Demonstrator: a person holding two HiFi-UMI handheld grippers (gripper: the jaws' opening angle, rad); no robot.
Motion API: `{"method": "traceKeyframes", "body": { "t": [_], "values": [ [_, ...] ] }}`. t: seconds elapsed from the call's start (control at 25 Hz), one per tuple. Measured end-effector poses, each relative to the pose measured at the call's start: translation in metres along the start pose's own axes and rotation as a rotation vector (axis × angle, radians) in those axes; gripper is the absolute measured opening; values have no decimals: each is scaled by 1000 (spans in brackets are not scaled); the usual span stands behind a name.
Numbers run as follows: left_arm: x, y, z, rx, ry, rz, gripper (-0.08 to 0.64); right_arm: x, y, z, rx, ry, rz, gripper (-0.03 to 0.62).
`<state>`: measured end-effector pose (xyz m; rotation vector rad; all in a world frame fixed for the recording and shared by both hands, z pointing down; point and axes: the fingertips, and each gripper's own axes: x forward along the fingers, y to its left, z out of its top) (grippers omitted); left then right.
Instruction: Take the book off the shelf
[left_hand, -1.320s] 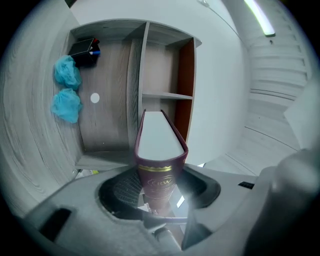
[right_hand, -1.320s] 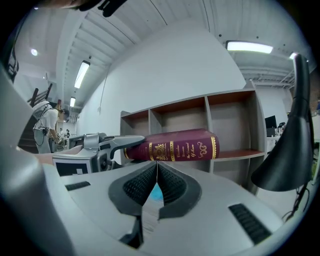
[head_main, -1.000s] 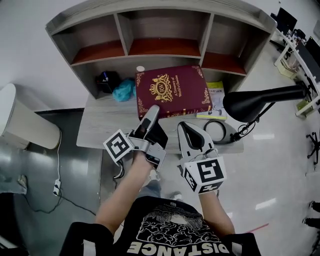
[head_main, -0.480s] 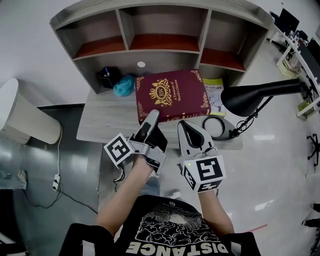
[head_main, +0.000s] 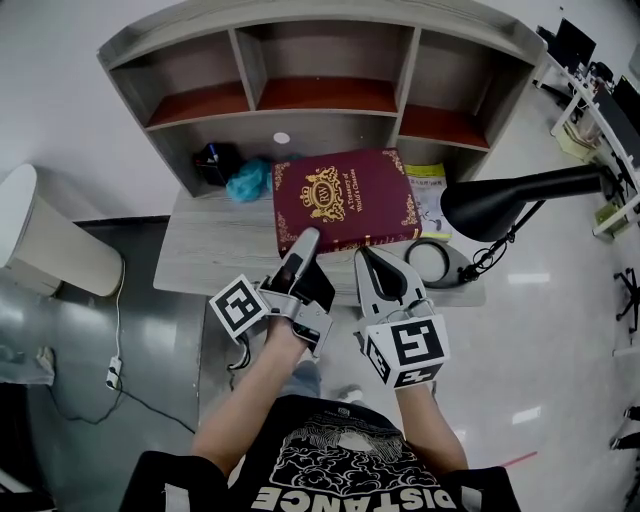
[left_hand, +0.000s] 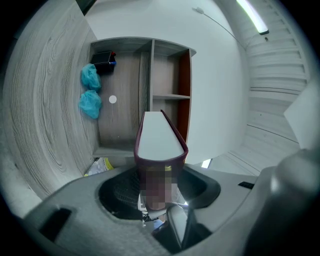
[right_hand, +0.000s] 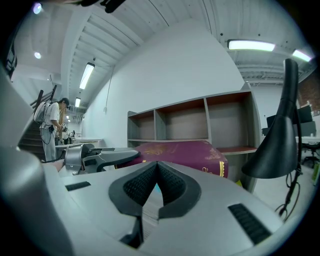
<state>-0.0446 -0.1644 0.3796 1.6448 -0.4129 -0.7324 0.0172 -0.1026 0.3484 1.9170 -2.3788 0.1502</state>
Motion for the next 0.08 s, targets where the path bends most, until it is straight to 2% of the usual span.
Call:
{"method": "traceKeyframes", "body": {
  "t": [0.08],
  "values": [
    [0,1,1,-2,1,2,202,2,0,1,-1,0,-1,17]
  ]
}}
